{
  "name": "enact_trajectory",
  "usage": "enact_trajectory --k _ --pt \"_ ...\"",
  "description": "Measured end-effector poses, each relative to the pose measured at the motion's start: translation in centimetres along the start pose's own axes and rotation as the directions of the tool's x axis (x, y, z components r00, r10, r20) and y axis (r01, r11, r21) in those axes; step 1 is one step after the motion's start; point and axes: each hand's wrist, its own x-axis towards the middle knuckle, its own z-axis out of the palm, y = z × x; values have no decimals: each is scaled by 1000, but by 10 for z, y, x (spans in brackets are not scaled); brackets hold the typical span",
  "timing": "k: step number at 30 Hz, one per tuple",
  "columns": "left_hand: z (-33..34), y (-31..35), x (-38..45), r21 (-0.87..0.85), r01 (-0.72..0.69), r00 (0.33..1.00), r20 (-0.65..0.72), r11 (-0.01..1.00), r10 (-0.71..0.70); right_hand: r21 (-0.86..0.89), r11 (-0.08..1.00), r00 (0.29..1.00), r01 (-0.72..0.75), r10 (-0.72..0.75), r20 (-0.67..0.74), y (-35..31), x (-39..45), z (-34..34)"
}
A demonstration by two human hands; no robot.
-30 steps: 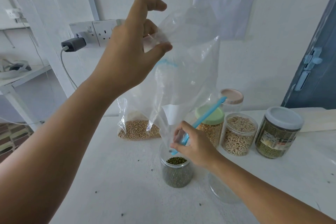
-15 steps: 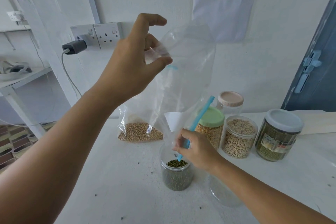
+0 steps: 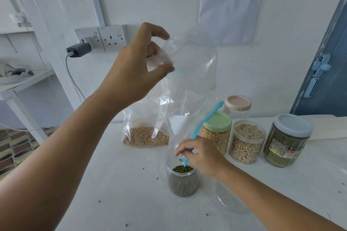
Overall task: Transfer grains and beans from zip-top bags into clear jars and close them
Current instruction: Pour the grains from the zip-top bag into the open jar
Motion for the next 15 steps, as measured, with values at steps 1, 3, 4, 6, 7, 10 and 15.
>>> enact_trajectory --k 1,3,4,6,7,10,15 --pt "-1 -1 0 8 -1 1000 -5 1000 1 0 1000 1000 -5 5 -7 0 0 -1" --pt "-3 -2 -1 10 -7 1000 -28 1000 7 9 1000 1000 -21 22 -22 1 0 -2" --pt "-4 -3 -1 7 -16 999 -46 1000 16 15 1000 999 -28 28 -24 1 0 -3" --pt "-6 -4 -1 10 -55 994 -96 998 55 15 999 999 -40 41 -16 0 0 -5" --pt "-7 -4 -1 8 -75 990 -119 997 75 12 999 999 -50 50 -9 -1 0 -6" --pt "-10 -8 0 35 -95 986 -133 995 99 19 996 996 -84 84 9 -2 2 -7" --pt "-8 -11 -2 124 -94 991 -85 988 105 43 996 997 -73 72 23 -6 4 -8"
